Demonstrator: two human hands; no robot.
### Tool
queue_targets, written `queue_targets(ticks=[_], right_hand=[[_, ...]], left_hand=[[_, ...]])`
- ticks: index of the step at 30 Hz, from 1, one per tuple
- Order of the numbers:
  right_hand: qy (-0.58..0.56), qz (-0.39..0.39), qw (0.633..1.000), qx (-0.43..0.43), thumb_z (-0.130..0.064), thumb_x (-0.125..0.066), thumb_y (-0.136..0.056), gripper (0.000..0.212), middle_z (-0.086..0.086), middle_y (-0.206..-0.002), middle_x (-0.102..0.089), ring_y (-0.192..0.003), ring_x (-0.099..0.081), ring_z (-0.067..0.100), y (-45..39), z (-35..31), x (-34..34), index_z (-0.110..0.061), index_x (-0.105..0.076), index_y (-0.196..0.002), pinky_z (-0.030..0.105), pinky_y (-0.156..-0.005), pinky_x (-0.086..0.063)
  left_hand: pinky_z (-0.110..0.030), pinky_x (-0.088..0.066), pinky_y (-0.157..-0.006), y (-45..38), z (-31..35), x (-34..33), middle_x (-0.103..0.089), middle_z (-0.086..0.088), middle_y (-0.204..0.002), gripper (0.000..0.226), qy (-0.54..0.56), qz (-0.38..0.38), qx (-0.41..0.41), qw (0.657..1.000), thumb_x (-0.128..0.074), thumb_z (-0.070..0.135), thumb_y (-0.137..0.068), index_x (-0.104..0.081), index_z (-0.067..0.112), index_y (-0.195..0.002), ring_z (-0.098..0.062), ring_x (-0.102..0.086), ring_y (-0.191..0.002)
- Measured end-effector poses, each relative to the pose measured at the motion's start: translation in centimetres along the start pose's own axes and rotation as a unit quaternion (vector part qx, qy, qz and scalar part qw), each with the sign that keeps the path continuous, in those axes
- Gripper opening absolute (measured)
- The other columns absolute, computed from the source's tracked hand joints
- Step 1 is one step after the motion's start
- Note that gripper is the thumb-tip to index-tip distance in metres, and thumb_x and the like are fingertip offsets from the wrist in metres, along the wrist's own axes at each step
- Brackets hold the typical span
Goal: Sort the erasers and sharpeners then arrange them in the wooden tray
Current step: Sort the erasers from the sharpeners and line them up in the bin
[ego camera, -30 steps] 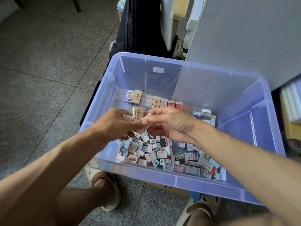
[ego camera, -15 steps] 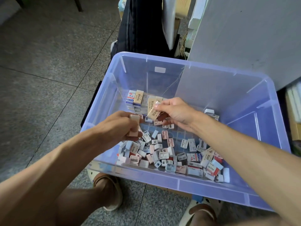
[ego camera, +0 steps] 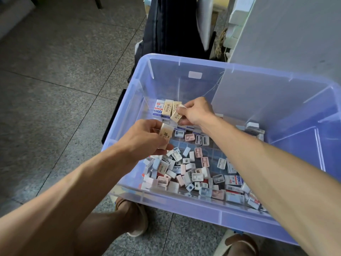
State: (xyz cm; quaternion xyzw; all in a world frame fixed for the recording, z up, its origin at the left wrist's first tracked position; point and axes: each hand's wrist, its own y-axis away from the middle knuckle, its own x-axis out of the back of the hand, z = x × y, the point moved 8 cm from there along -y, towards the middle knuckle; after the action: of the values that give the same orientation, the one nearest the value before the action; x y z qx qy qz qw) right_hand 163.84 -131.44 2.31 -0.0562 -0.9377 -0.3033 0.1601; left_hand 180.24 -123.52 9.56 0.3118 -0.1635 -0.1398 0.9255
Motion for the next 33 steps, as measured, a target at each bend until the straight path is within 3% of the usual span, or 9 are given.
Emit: queue_targets(ticks=[5,12,16,18,21,23,26,33], right_hand=[[-0.007,0.016,1.000,0.000,-0.025,-0.072,-0.092,0.016,0.006,-0.071,-0.070,-0.052,-0.068,0.014,0.9,1.4,2.2,-0.010,-0.067,-0.091,0.023,-0.050,-0.053],[0.052,0.057,0.997,-0.031,-0.021,-0.072,-0.085,0.016,0.002,-0.060,-0.063,-0.047,-0.054,0.010,0.6,1.2,3.6,-0.006,-0.072,-0.079,0.022,-0.047,-0.046],[-0.013,0.067,0.997,-0.034,-0.007,-0.075,-0.085,0.010,0.008,-0.069,-0.072,-0.056,-0.067,0.013,0.5,1.6,2.9,-0.001,-0.073,-0.093,0.026,-0.064,-0.060],[-0.007,0.074,0.997,-0.026,-0.010,-0.077,-0.085,0.016,0.006,-0.076,-0.074,-0.062,-0.070,0.012,0.7,1.7,2.7,-0.006,-0.070,-0.099,0.026,-0.068,-0.061],[0.104,0.063,0.991,0.060,-0.025,-0.086,-0.076,0.040,0.001,-0.095,-0.070,-0.082,-0.068,0.015,1.3,0.9,2.2,-0.015,-0.063,-0.107,0.026,-0.066,-0.053],[0.228,0.034,0.961,0.155,-0.028,-0.088,-0.074,0.053,0.003,-0.106,-0.067,-0.092,-0.061,0.018,2.1,0.1,1.0,-0.014,-0.058,-0.116,0.028,-0.071,-0.049],[0.303,0.045,0.922,0.237,-0.025,-0.084,-0.080,0.050,0.009,-0.119,-0.066,-0.102,-0.060,0.023,2.6,-0.7,-0.1,-0.010,-0.059,-0.121,0.031,-0.083,-0.050],[0.366,0.079,0.887,0.271,-0.035,-0.077,-0.086,0.044,0.007,-0.117,-0.067,-0.086,-0.051,0.016,2.3,-1.8,0.3,-0.014,-0.061,-0.122,0.025,-0.070,-0.038]], left_hand=[[-0.028,-0.061,-0.075,0.2,-0.2,0.1,-0.069,-0.015,-0.093,0.022,0.011,0.006,0.006,1.000,-0.060,-0.011,-0.087,-0.064,0.002,-0.104,-0.023,-0.074,-0.084],[-0.029,-0.061,-0.076,0.2,-0.1,0.2,-0.072,-0.016,-0.090,0.022,0.009,0.013,0.009,1.000,-0.061,-0.010,-0.087,-0.065,0.002,-0.104,-0.023,-0.074,-0.082],[-0.031,-0.061,-0.077,0.0,-0.2,0.1,-0.072,-0.015,-0.089,0.023,0.007,0.012,0.011,1.000,-0.064,-0.007,-0.087,-0.065,0.003,-0.107,-0.022,-0.075,-0.081],[-0.031,-0.061,-0.076,0.0,-0.3,0.1,-0.072,-0.014,-0.087,0.023,0.002,0.011,0.011,1.000,-0.064,-0.007,-0.087,-0.065,0.003,-0.108,-0.021,-0.075,-0.080],[-0.031,-0.061,-0.076,0.0,-0.3,0.2,-0.071,-0.013,-0.087,0.023,-0.004,0.011,0.013,1.000,-0.064,-0.007,-0.087,-0.065,0.003,-0.107,-0.021,-0.075,-0.078],[-0.031,-0.061,-0.076,0.0,-0.3,0.2,-0.072,-0.013,-0.085,0.022,-0.004,0.012,0.011,1.000,-0.064,-0.007,-0.087,-0.065,0.003,-0.107,-0.020,-0.075,-0.078],[-0.031,-0.061,-0.076,0.0,-0.4,0.2,-0.071,-0.012,-0.085,0.022,-0.004,0.013,0.012,1.000,-0.064,-0.006,-0.087,-0.065,0.003,-0.107,-0.020,-0.075,-0.078],[-0.029,-0.061,-0.072,-0.1,-0.2,0.1,-0.072,-0.016,-0.091,0.023,0.003,0.008,0.011,1.000,-0.066,-0.005,-0.087,-0.064,0.002,-0.109,-0.022,-0.075,-0.078]])
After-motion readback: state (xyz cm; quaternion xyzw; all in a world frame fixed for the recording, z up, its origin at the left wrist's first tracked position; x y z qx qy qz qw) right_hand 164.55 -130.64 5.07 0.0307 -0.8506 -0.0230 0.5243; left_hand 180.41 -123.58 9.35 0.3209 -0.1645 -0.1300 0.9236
